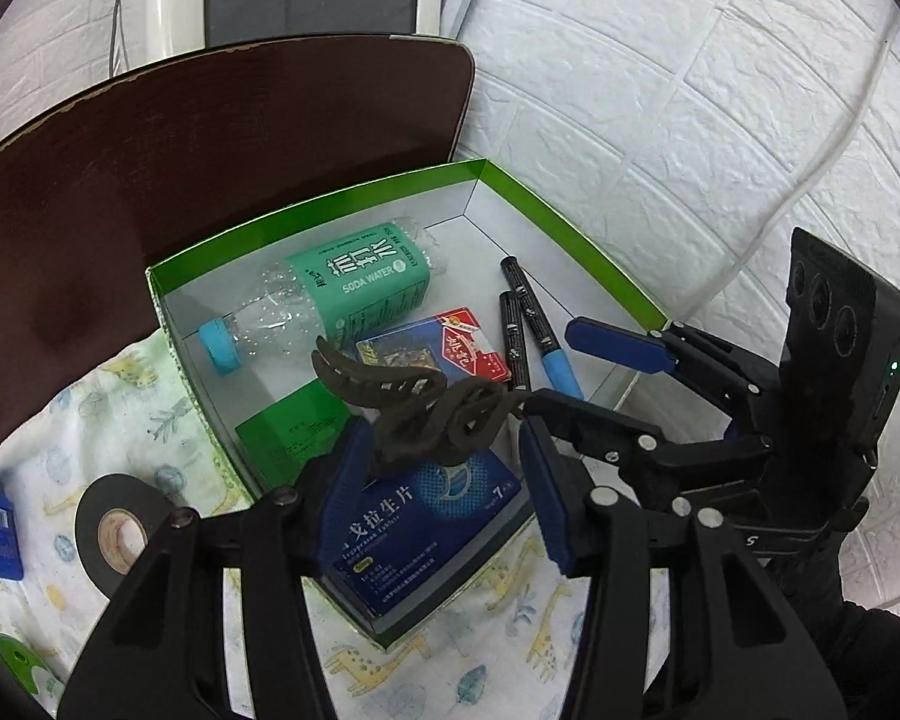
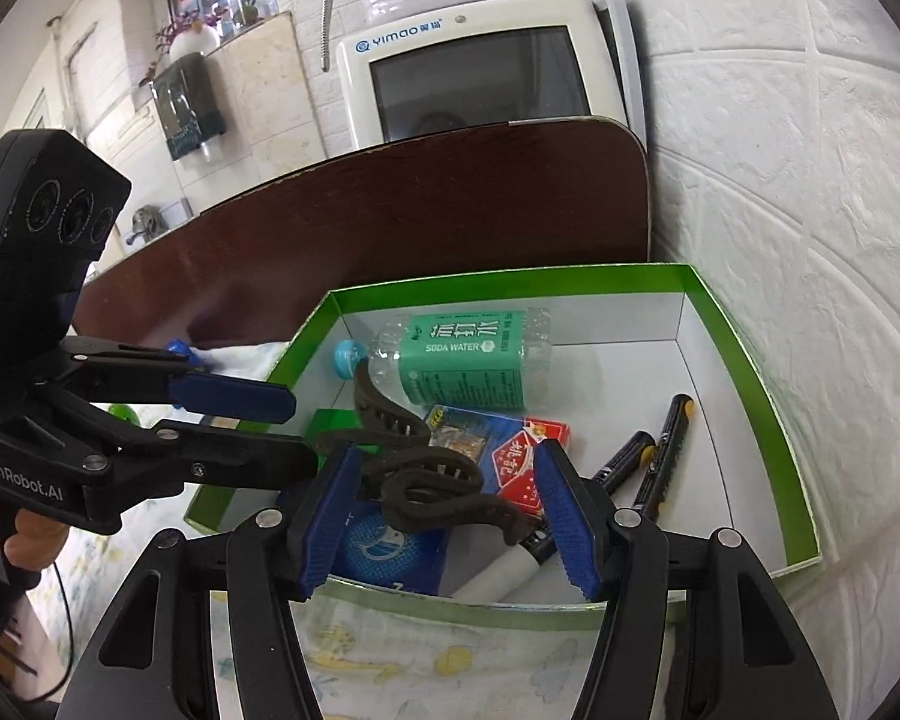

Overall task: Organize rigid objects
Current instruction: 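Carry the claw clip into the green-rimmed box and release it, then grasp the black tape roll with both grippers and lift it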

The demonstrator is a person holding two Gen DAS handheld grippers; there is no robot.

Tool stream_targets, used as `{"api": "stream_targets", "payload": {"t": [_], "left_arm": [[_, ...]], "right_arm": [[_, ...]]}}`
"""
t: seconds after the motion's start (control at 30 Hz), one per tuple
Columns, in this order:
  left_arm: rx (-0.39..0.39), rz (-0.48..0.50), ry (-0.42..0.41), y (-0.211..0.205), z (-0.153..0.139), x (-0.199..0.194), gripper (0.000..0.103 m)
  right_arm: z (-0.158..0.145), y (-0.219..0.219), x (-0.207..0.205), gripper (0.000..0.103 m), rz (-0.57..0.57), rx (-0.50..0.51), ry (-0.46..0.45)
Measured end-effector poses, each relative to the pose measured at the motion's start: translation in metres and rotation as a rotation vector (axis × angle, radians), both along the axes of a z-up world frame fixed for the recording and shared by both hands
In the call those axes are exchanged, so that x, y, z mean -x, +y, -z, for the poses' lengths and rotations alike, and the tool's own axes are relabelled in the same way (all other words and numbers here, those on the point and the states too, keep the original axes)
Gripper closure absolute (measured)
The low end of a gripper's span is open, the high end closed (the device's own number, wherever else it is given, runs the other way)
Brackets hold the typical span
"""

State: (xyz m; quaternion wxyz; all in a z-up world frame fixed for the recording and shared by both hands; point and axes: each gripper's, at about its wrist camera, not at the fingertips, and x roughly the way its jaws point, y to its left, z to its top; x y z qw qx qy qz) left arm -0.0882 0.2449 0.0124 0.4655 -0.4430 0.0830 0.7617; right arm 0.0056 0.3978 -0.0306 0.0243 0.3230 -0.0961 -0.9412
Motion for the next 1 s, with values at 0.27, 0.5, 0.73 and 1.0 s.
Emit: {"api": "stream_targets", "payload": {"t": [0.27, 0.5, 0.73, 1.0], "left_arm": [[-0.031, -0.167, 0.096, -0.066, -0.023, 0.005, 0.048], [-0.103, -0.420, 0.081, -0.150, -0.030, 0.023, 0.027], [-0.059, -0.535, -0.186, -0.188, 0.025, 0.042, 0.076], [-0.076, -0.553, -0.256, -0.191, 0.047, 0.064, 0.076]], "right_arm": [[-0.014, 0.001, -0.010, 0.041, 0.055, 0.006, 0.017], [-0.058, -0.048, -0.010, 0.041, 0.010, 0.078, 0.075], [-0.041, -0.127, 0.066, 0.080, -0.070, 0.304, -0.199], [0.026, -0.153, 0.132, 0.088, 0.165, 0.312, -0.418]]}}
